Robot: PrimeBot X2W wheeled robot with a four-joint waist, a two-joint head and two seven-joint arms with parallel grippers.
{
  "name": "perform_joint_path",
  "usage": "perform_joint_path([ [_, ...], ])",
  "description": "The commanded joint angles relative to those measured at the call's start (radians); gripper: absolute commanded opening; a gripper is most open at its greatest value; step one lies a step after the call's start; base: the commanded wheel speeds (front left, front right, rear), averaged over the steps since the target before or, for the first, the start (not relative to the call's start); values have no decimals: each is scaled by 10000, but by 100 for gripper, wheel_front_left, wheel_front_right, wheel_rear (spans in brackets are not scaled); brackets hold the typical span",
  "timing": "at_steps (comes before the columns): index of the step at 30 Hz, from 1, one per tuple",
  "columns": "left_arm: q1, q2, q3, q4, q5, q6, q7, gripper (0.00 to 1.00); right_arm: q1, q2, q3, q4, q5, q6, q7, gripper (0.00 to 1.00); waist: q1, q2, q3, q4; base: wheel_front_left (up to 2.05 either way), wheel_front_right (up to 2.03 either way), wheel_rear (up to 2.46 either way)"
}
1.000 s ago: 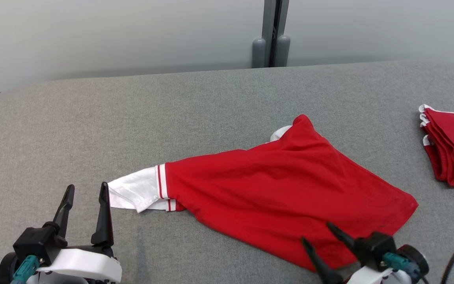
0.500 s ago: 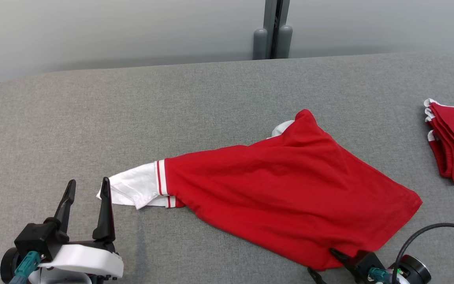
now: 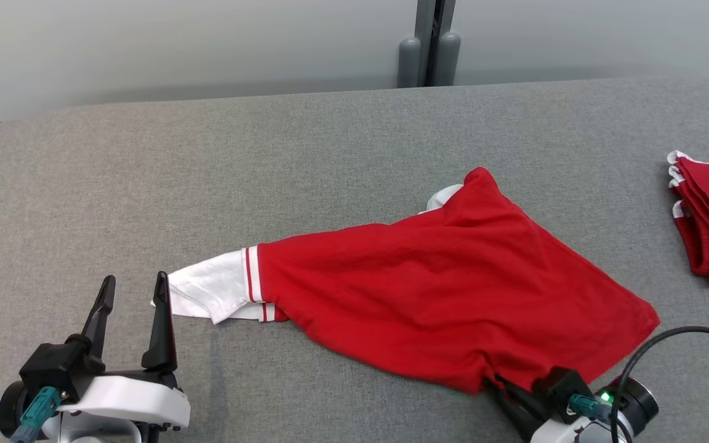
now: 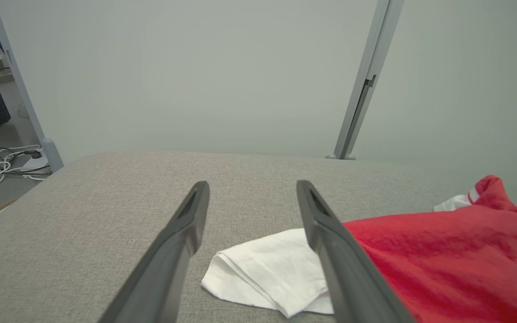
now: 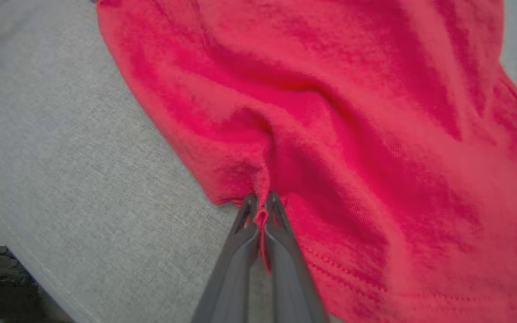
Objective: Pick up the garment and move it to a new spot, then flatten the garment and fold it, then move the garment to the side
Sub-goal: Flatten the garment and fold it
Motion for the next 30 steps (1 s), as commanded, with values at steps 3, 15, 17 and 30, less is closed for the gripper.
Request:
perform_joint_path([
  [3,-119,66,107,64,6,-65,-75,100,-285,13,295,-871,287,3,-165,0,0,0,-10,-87,0,0,0],
  [15,-260,23,144,233,21,-180,-122,100,-866,-192,353,-3842,760,3,248,0,0,0,-67,-167,0,0,0],
  [17,-272,15,162,262,19,-201,-133,100,-1004,-238,189,-4379,714,3,302,0,0,0,-55,-151,0,0,0],
  [30,-338,-145,263,470,72,-372,-170,100,-723,202,1303,-6493,2008,3,1261,0,0,0,-18,-10,0,0,0],
])
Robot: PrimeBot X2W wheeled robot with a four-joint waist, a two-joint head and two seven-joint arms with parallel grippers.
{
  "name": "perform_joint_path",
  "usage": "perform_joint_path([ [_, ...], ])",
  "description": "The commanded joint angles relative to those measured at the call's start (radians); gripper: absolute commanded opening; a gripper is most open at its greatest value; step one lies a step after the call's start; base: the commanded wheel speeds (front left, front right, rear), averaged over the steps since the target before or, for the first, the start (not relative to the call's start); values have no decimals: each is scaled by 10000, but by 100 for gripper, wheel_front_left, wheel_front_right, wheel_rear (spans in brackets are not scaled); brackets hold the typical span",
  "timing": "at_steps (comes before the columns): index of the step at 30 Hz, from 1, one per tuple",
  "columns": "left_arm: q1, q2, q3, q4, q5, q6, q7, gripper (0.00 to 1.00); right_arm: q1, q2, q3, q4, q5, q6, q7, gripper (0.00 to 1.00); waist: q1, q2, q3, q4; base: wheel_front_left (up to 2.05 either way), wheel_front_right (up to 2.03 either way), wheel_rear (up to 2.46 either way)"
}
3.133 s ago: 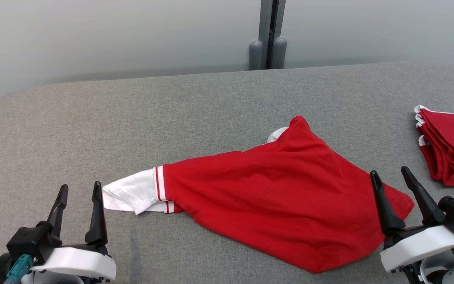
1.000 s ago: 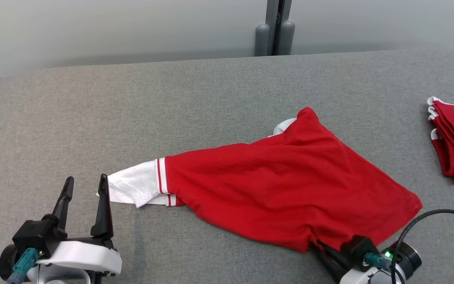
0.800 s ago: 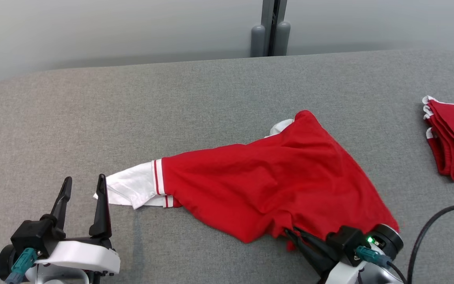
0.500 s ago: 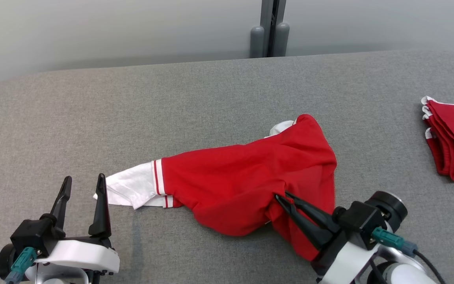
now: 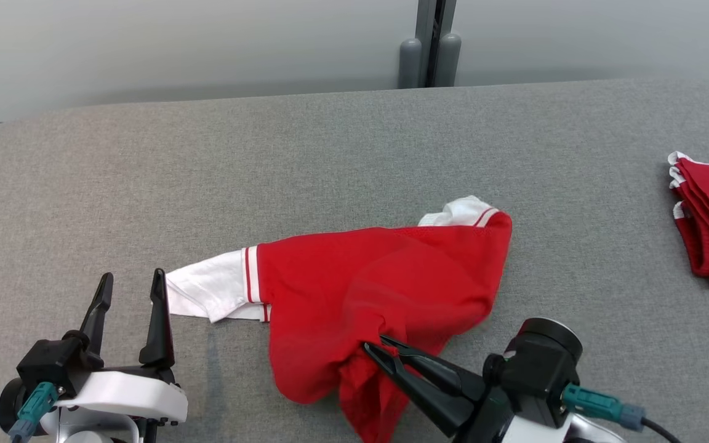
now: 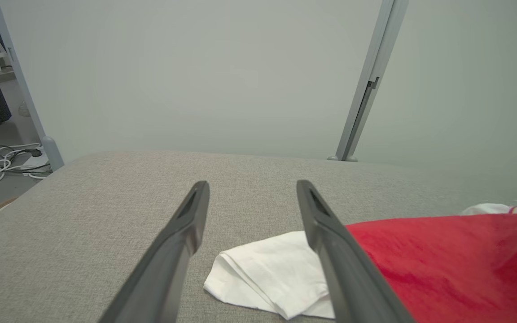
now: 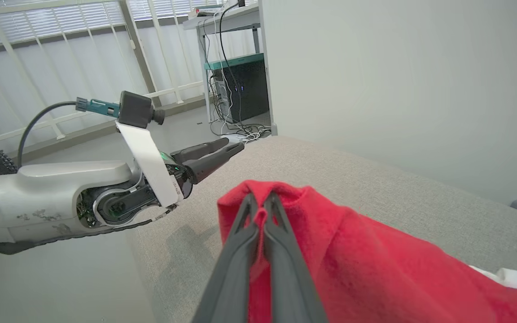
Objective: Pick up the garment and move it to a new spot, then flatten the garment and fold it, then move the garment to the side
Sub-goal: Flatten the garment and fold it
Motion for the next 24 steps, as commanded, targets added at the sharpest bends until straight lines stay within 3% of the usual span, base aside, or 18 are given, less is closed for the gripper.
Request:
perform_joint_path([
  [1,-154,0,62,24,78,-54,-48,100,14,22,-219,106,132,3,-69,0,0,0,4,-22,0,0,0],
  [13,-930,-330,-329,115,376,-388,-52,100,-1106,169,-1837,2585,370,3,-960,0,0,0,922,542,0,0,0],
  [24,-1509,-718,-340,304,638,-689,-58,100,-2863,16,-3003,5642,911,3,-1930,0,0,0,1775,1064,0,0,0],
])
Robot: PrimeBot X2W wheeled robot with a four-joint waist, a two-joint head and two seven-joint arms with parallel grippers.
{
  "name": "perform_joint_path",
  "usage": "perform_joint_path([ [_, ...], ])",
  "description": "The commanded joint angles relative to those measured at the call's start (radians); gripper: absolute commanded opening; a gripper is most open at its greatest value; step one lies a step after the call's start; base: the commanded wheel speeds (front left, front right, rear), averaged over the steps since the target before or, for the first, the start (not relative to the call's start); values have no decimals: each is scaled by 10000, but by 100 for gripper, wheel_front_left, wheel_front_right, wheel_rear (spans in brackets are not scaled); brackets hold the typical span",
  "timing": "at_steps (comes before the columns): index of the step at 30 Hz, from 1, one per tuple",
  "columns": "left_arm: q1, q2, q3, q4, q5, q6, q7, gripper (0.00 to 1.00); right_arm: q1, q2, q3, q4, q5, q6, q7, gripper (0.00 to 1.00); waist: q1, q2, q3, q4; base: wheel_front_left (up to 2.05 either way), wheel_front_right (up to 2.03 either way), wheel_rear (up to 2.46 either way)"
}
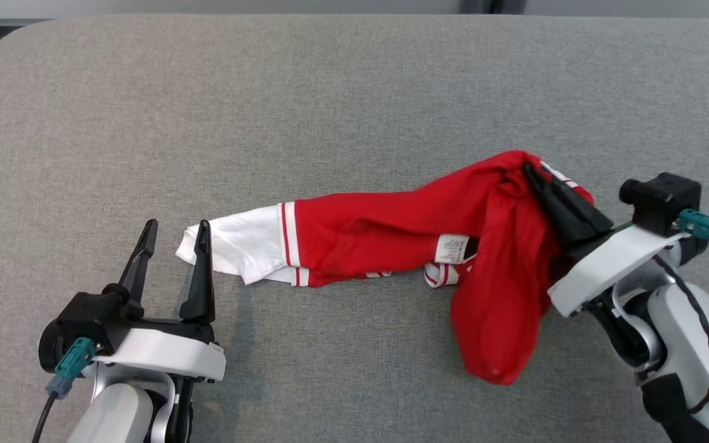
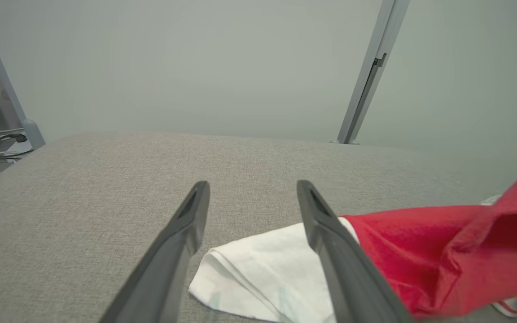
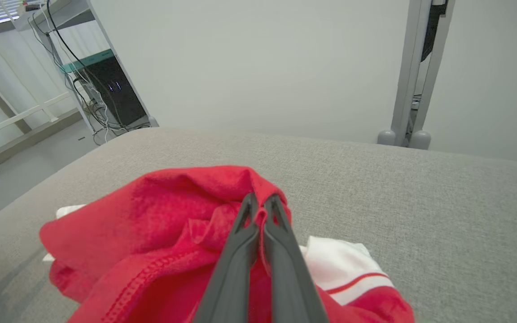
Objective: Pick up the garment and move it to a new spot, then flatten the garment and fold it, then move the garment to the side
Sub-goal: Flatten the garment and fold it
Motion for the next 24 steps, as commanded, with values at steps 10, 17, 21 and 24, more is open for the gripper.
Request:
perform_joint_path([
  [10,-328,-215,270,195,350,-304,-41,100,-1037,-48,-217,3031,918,3,-1005,73,0,0,183,103,0,0,0],
  [17,261,-148,572,376,571,-312,-42,100,12,40,-915,2860,325,3,-2401,100,0,0,-769,-484,0,0,0],
  [21,682,8,689,314,585,-184,-40,100,1144,354,-1750,1548,-853,3,-2423,100,0,0,-1263,-757,0,0,0],
  [24,972,114,730,237,546,-106,18,100,1924,568,-2105,773,-1418,3,-2346,100,0,0,-1523,-888,0,0,0],
])
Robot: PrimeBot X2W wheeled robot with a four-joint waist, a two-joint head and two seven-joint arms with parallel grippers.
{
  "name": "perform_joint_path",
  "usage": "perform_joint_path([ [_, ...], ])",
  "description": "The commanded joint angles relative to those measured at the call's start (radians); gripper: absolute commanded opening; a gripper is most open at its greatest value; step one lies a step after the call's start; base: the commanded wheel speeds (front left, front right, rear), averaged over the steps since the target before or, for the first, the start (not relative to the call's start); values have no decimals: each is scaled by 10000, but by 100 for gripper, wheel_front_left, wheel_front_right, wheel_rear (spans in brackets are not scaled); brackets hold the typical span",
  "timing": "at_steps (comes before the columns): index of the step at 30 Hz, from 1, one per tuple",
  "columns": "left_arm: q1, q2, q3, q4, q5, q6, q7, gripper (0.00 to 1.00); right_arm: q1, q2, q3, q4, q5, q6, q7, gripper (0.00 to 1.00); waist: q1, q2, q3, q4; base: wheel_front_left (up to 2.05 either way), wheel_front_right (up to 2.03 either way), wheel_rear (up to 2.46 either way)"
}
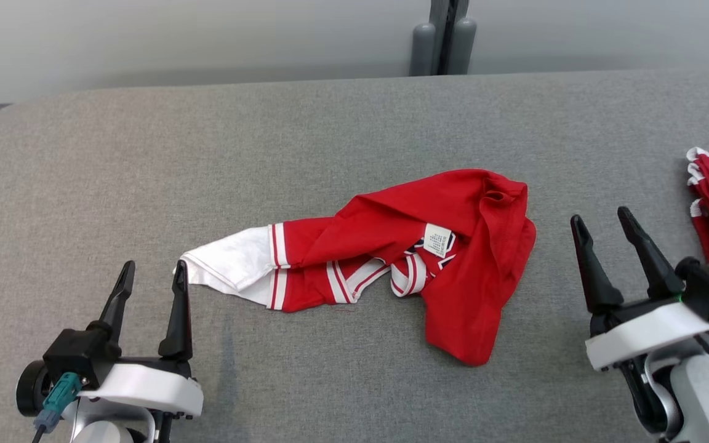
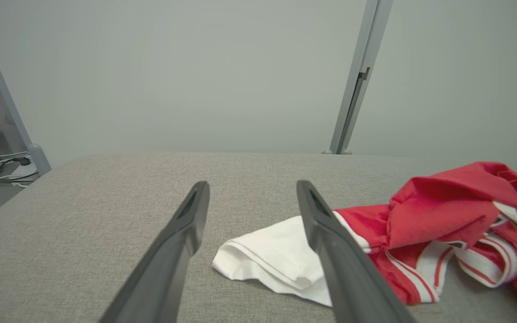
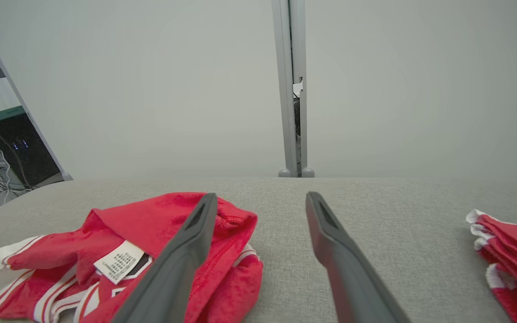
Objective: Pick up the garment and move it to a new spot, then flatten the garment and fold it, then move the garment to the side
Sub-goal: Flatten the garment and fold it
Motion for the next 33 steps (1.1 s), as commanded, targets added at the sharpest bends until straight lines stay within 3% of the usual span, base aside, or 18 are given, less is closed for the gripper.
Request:
perform_joint_path([
  [1,217,144,70,-82,15,101,26,100,565,118,-234,-445,-312,3,148,100,0,0,-310,-205,0,0,0],
  [9,759,385,87,-456,5,317,316,100,2267,757,-1047,-2143,-1141,3,1150,100,0,0,-634,-360,0,0,0],
  [17,924,460,72,-734,-47,433,474,100,2789,1063,-1349,-2911,-1344,3,1623,100,0,0,-664,-350,0,0,0],
  [27,762,496,10,-918,-38,505,532,100,2589,1138,-1419,-3091,-1394,3,1887,100,0,0,-492,-229,0,0,0],
  [33,409,356,-115,-871,-49,432,444,100,1607,1088,-702,-2300,-1414,3,2631,100,0,0,-120,110,0,0,0],
])
